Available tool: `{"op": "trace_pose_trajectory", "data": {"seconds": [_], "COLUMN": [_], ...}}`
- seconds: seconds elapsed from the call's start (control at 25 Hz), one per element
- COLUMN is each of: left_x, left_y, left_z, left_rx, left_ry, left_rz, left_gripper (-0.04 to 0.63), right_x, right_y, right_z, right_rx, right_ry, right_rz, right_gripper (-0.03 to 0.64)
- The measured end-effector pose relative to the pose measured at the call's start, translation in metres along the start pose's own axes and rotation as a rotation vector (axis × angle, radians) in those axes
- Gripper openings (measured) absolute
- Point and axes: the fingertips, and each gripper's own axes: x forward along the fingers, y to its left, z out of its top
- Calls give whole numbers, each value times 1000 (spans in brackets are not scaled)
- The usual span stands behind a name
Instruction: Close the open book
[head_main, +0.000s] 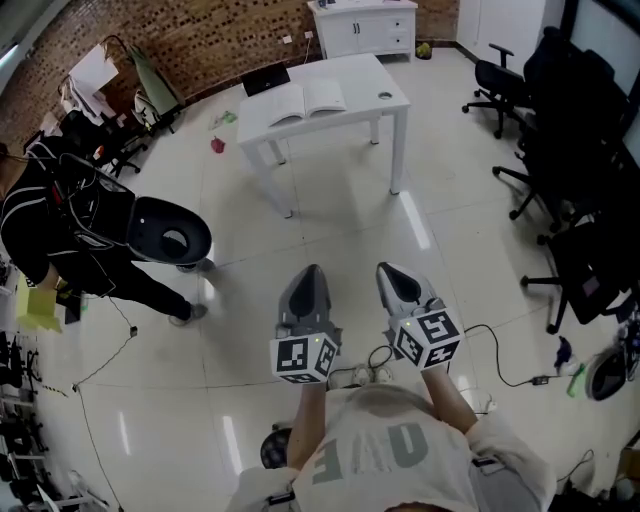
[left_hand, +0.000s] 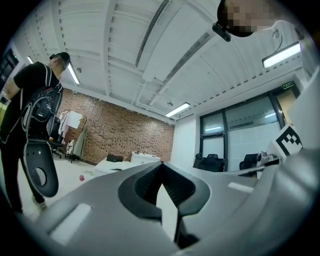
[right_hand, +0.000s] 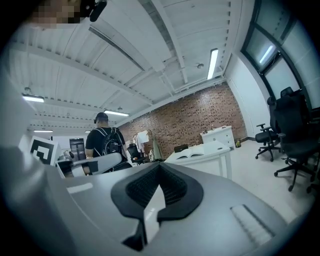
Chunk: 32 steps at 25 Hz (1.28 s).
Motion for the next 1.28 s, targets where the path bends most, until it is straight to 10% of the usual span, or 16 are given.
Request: {"op": "trace_pose_trajectory", "data": {"seconds": [0.6,1.28], "left_x": [32,325], "left_y": [22,225], "left_z": [-36,-12], "left_rx": [-59,12], "left_ry": [43,-2], "left_rz": [36,-17], "left_gripper": [12,12], "right_x": [40,370], "right_y": [-16,-119], "right_z": [-25,45], "right_rx": [59,89], "right_ry": [62,3], "right_rz": [89,11], "right_gripper": [3,12]}}
